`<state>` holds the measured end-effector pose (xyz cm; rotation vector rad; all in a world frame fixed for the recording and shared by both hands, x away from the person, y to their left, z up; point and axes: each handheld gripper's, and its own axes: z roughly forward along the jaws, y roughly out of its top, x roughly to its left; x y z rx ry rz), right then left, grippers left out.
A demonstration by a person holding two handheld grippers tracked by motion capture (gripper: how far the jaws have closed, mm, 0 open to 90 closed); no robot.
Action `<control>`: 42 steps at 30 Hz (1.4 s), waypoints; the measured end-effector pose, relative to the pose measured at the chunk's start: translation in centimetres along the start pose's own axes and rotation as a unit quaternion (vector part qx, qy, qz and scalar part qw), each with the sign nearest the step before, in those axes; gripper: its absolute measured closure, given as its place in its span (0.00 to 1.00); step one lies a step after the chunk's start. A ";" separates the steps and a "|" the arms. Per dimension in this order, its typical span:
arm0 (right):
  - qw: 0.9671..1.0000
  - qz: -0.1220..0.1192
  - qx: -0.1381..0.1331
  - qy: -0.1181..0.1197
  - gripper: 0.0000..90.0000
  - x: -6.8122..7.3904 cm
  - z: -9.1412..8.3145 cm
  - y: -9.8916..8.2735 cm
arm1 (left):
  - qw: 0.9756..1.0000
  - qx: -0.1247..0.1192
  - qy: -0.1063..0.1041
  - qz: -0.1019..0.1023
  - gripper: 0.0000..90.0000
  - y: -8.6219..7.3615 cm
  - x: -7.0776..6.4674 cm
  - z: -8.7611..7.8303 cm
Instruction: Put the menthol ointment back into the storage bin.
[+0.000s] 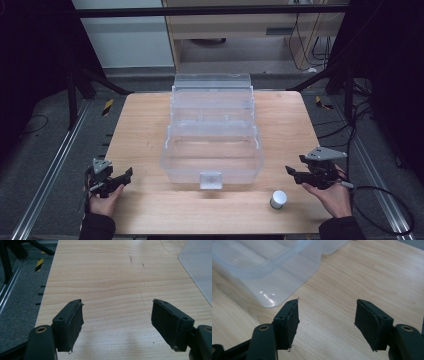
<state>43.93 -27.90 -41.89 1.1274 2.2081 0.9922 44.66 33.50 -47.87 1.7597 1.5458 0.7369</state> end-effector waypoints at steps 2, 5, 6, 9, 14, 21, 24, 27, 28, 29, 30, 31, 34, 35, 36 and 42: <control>1.000 -0.010 0.009 0.007 0.40 0.1 -0.3 0.5 | 1.000 0.003 0.000 0.002 0.28 0.0 0.0 0.0; 1.000 -0.015 0.013 0.021 0.40 0.2 -0.8 1.2 | 1.000 0.004 -0.001 0.002 0.28 0.0 -0.1 0.1; 0.999 -0.021 0.015 0.031 0.40 0.3 -1.2 1.6 | 1.000 0.005 -0.001 0.003 0.28 0.0 -0.1 0.1; 0.999 -0.028 0.022 0.040 0.40 0.4 -1.5 2.1 | 1.000 0.006 -0.002 0.003 0.28 0.0 -0.1 0.1; 0.995 -0.066 0.053 0.061 0.40 1.0 -2.0 3.4 | 1.000 0.008 -0.002 0.005 0.28 0.0 -0.2 0.1; 0.989 -0.096 0.073 0.087 0.40 1.5 -2.2 4.2 | 1.000 0.011 -0.002 0.009 0.27 0.0 -0.2 0.2; 0.983 -0.118 0.099 0.104 0.40 2.2 -2.0 4.3 | 1.000 0.012 -0.001 0.010 0.27 -0.1 -0.2 0.3; 0.978 -0.132 0.112 0.114 0.40 2.5 -1.8 4.2 | 1.000 0.013 -0.002 0.010 0.27 -0.1 -0.2 0.2; 0.974 -0.142 0.124 0.122 0.40 2.8 -1.6 4.2 | 1.000 0.013 -0.001 0.010 0.28 -0.1 -0.2 0.2; 0.974 -0.142 0.124 0.122 0.40 2.8 -1.6 4.2 | 1.000 0.013 -0.002 0.010 0.28 0.0 -0.2 0.2; 0.971 -0.150 0.133 0.128 0.40 3.1 -1.5 4.1 | 1.000 0.013 -0.001 0.011 0.28 0.0 -0.2 0.2; 0.971 -0.150 0.133 0.128 0.40 3.1 -1.5 4.1 | 1.000 0.013 -0.001 0.011 0.28 0.0 -0.2 0.2; 0.964 -0.163 0.156 0.139 0.39 3.5 -1.2 4.0 | 1.000 0.014 -0.001 0.010 0.27 -0.1 -0.2 0.3; 0.964 -0.163 0.156 0.139 0.39 3.5 -1.2 4.0 | 1.000 0.014 -0.001 0.010 0.27 -0.1 -0.2 0.3; 0.961 -0.169 0.165 0.144 0.39 3.8 -1.1 3.9 | 1.000 0.015 -0.001 0.009 0.28 -0.1 -0.2 0.3; 0.953 -0.183 0.186 0.155 0.39 4.3 -0.7 3.5 | 1.000 0.016 -0.002 0.010 0.28 -0.1 -0.2 0.3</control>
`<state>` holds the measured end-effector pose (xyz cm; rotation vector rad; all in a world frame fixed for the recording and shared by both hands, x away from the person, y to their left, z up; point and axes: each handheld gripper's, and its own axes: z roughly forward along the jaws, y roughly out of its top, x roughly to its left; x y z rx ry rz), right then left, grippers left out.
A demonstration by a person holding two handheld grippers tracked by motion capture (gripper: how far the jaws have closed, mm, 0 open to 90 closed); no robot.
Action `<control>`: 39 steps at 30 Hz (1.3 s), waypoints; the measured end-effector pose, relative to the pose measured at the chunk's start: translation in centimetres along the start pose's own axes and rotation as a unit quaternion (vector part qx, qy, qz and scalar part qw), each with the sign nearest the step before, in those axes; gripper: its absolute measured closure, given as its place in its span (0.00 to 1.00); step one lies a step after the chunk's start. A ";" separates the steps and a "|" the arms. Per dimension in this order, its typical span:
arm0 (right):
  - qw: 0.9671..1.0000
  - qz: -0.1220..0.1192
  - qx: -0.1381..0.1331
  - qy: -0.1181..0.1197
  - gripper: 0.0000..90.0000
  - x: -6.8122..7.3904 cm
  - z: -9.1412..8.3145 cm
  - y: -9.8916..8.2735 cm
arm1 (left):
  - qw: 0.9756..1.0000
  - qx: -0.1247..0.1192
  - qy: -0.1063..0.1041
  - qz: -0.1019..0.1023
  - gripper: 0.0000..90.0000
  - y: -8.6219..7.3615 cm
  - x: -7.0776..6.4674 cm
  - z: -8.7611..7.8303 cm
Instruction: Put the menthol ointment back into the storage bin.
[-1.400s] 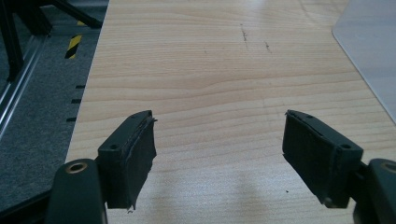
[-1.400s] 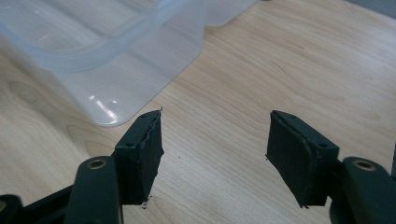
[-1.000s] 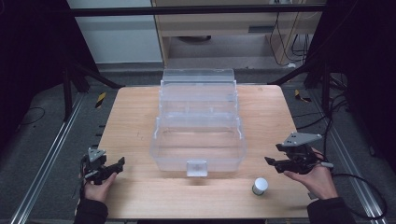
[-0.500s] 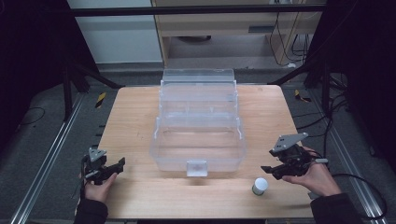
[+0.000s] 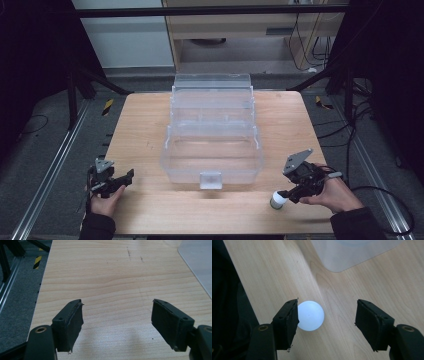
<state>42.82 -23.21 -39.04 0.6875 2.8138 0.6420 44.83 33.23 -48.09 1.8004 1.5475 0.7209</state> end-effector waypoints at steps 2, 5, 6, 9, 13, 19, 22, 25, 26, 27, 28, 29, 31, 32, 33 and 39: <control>1.000 -0.004 0.007 0.003 0.39 0.1 0.2 0.0 | 1.000 0.001 0.000 0.000 0.28 0.0 0.0 0.0; 1.000 -0.006 0.019 0.008 0.39 0.2 0.6 -0.1 | 1.000 0.001 0.000 0.000 0.28 0.0 0.0 0.0; 1.000 -0.010 0.024 0.010 0.39 0.2 0.7 -0.1 | 1.000 0.001 -0.001 0.000 0.28 0.0 0.0 0.0; 0.999 -0.024 0.044 0.015 0.39 0.5 1.2 0.0 | 1.000 0.002 0.000 0.001 0.28 0.0 0.0 0.0; 0.998 -0.032 0.053 0.020 0.39 0.7 1.6 0.0 | 1.000 0.002 0.000 0.001 0.28 0.0 0.0 0.0; 0.996 -0.049 0.072 0.024 0.40 0.9 2.4 0.3 | 1.000 0.003 0.001 0.004 0.27 0.0 0.0 0.1; 0.994 -0.060 0.086 0.026 0.41 1.1 2.8 0.4 | 1.000 0.004 0.000 0.004 0.27 0.0 0.0 0.1; 0.992 -0.073 0.098 0.026 0.42 1.1 3.2 0.4 | 1.000 0.004 0.000 0.004 0.27 0.0 0.0 0.1; 0.991 -0.077 0.104 0.027 0.43 1.2 3.4 0.5 | 1.000 0.004 0.000 0.004 0.27 0.0 0.0 0.1; 0.991 -0.077 0.104 0.027 0.43 1.2 3.4 0.5 | 1.000 0.004 0.000 0.004 0.27 0.0 0.0 0.1; 0.991 -0.076 0.109 0.029 0.43 1.3 3.7 0.6 | 1.000 0.004 0.000 0.004 0.27 0.0 0.0 0.1; 0.991 -0.076 0.109 0.029 0.43 1.3 3.7 0.6 | 1.000 0.004 0.000 0.004 0.27 0.0 0.0 0.1; 0.989 -0.085 0.115 0.032 0.44 1.3 4.0 0.7 | 1.000 0.005 0.001 0.005 0.27 0.0 0.0 0.1; 0.988 -0.087 0.121 0.031 0.44 1.4 4.2 0.7 | 1.000 0.005 0.000 0.005 0.27 0.0 0.0 0.1; 0.988 -0.087 0.121 0.031 0.44 1.4 4.2 0.7 | 1.000 0.005 0.000 0.005 0.27 0.0 0.0 0.1; 0.986 -0.095 0.133 0.035 0.48 1.5 4.8 0.9 | 1.000 0.006 0.000 0.005 0.27 0.0 0.0 0.1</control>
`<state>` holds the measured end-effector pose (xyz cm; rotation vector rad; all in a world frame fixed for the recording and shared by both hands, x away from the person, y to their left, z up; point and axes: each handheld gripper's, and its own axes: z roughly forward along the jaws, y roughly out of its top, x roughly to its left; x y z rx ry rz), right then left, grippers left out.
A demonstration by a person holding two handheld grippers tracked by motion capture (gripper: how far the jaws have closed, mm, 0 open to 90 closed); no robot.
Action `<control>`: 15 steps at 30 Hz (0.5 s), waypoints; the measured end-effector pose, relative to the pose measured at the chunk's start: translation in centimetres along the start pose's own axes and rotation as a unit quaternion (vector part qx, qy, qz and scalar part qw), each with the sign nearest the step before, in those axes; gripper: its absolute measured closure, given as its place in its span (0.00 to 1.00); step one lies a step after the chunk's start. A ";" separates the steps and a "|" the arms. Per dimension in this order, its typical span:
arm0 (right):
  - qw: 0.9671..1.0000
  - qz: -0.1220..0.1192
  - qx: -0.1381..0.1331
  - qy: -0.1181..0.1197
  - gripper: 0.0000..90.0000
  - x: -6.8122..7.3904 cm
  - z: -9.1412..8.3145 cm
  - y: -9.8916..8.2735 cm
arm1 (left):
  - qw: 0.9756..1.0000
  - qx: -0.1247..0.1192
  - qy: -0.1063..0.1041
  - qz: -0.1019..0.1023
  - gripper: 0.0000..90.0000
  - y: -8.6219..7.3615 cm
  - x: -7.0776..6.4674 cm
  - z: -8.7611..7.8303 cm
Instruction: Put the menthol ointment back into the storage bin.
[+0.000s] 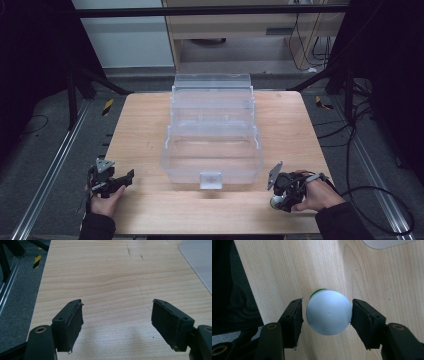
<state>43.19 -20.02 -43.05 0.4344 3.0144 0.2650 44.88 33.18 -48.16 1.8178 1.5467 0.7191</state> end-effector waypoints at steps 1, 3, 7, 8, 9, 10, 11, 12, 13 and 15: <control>1.000 -0.002 0.002 0.000 0.49 -0.1 0.1 0.0 | 1.000 0.000 0.000 0.000 0.27 0.0 0.0 0.0; 1.000 0.000 0.008 -0.001 0.50 -0.1 0.2 0.1 | 1.000 0.000 0.000 0.000 0.27 0.0 0.0 0.0; 1.000 0.001 0.013 0.004 0.51 -0.2 0.4 0.2 | 1.000 0.000 0.000 0.000 0.28 0.0 0.0 0.0; 1.000 0.000 0.016 0.003 0.51 -0.3 0.5 0.3 | 1.000 0.000 0.000 0.000 0.27 0.0 0.0 0.0; 1.000 -0.004 0.016 0.004 0.52 -0.3 0.6 0.3 | 1.000 0.000 0.000 0.000 0.27 0.0 0.0 0.0; 1.000 -0.002 0.019 0.005 0.52 -0.3 0.6 0.4 | 1.000 0.000 0.000 0.000 0.27 0.0 0.0 0.0; 1.000 -0.004 0.021 0.005 0.53 -0.3 0.7 0.4 | 1.000 0.000 0.001 0.001 0.27 0.0 0.0 0.0; 1.000 -0.001 0.024 0.008 0.53 -0.3 0.8 0.4 | 1.000 0.000 0.001 0.001 0.27 0.0 0.0 0.0; 1.000 -0.003 0.024 0.008 0.54 -0.4 0.9 0.5 | 1.000 0.000 0.001 0.001 0.28 0.0 0.0 0.0; 1.000 -0.001 0.028 0.013 0.55 -0.4 0.9 0.6 | 1.000 0.000 0.001 0.000 0.27 0.0 0.0 -0.1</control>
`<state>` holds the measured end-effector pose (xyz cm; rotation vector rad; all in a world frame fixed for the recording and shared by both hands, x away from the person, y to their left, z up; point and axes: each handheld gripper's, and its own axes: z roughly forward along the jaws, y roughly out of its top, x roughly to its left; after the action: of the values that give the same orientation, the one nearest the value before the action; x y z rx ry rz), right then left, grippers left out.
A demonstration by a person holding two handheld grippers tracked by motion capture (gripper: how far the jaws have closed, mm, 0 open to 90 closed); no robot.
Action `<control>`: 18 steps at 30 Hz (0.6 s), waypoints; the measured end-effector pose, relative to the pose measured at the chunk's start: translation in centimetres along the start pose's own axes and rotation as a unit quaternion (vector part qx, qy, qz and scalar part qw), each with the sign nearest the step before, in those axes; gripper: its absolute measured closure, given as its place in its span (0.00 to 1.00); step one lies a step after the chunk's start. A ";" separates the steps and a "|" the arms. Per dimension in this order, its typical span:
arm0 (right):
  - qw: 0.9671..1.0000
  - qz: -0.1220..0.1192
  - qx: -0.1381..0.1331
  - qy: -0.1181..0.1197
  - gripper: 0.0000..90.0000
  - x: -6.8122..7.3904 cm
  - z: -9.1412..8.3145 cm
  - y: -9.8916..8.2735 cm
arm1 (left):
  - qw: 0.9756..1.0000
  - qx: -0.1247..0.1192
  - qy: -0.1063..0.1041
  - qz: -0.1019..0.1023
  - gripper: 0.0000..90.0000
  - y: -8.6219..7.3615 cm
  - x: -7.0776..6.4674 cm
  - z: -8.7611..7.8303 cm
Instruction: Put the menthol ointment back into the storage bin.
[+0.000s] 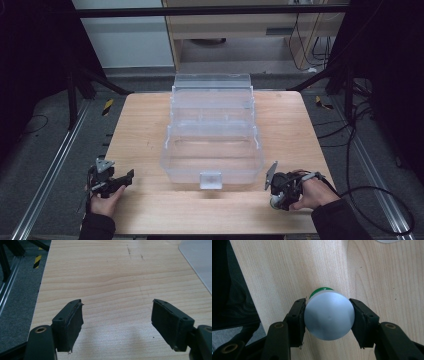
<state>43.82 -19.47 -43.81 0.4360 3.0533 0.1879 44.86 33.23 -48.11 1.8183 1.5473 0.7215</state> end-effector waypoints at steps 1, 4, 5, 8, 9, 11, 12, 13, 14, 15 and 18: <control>1.000 0.000 0.000 0.000 0.55 0.0 0.0 0.0 | 1.000 0.000 0.000 0.000 0.27 0.0 0.0 0.0; 1.000 0.003 0.000 0.002 0.55 0.0 0.0 0.0 | 1.000 0.002 0.000 0.000 0.28 0.0 0.0 0.1; 1.000 0.004 0.000 0.002 0.55 -0.1 0.0 0.0 | 1.000 0.002 0.000 0.001 0.27 0.0 -0.1 0.1; 1.000 0.008 -0.001 0.002 0.56 -0.2 0.0 0.0 | 1.000 0.004 -0.001 0.001 0.27 0.0 -0.1 0.1; 1.000 0.007 0.000 0.000 0.56 -0.3 -0.1 0.0 | 1.000 0.004 0.000 0.001 0.27 0.0 -0.1 0.2; 1.000 0.016 0.001 0.000 0.56 -0.4 -0.2 0.0 | 1.000 0.004 0.000 0.001 0.28 0.0 -0.1 0.2; 1.000 0.016 -0.001 0.000 0.56 -0.4 -0.3 -0.1 | 1.000 0.004 0.001 0.001 0.28 0.0 -0.1 0.2; 1.000 0.020 -0.003 0.000 0.56 -0.5 -0.4 -0.1 | 1.000 0.004 0.001 0.002 0.28 0.1 -0.1 0.2; 1.000 0.021 -0.007 0.001 0.56 -0.5 -0.5 -0.2 | 1.000 0.004 0.001 0.002 0.27 0.0 -0.2 0.3; 1.000 0.027 -0.008 0.001 0.56 -0.5 -0.6 -0.3 | 1.000 0.005 0.000 0.002 0.27 0.0 -0.2 0.3; 0.999 0.034 -0.018 -0.006 0.56 -0.7 -1.6 -0.6 | 1.000 0.007 0.000 0.003 0.27 0.1 -0.2 0.3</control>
<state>44.26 -20.40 -42.27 0.5373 3.0209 0.2406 45.13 33.01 -48.29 1.8338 1.5513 0.7159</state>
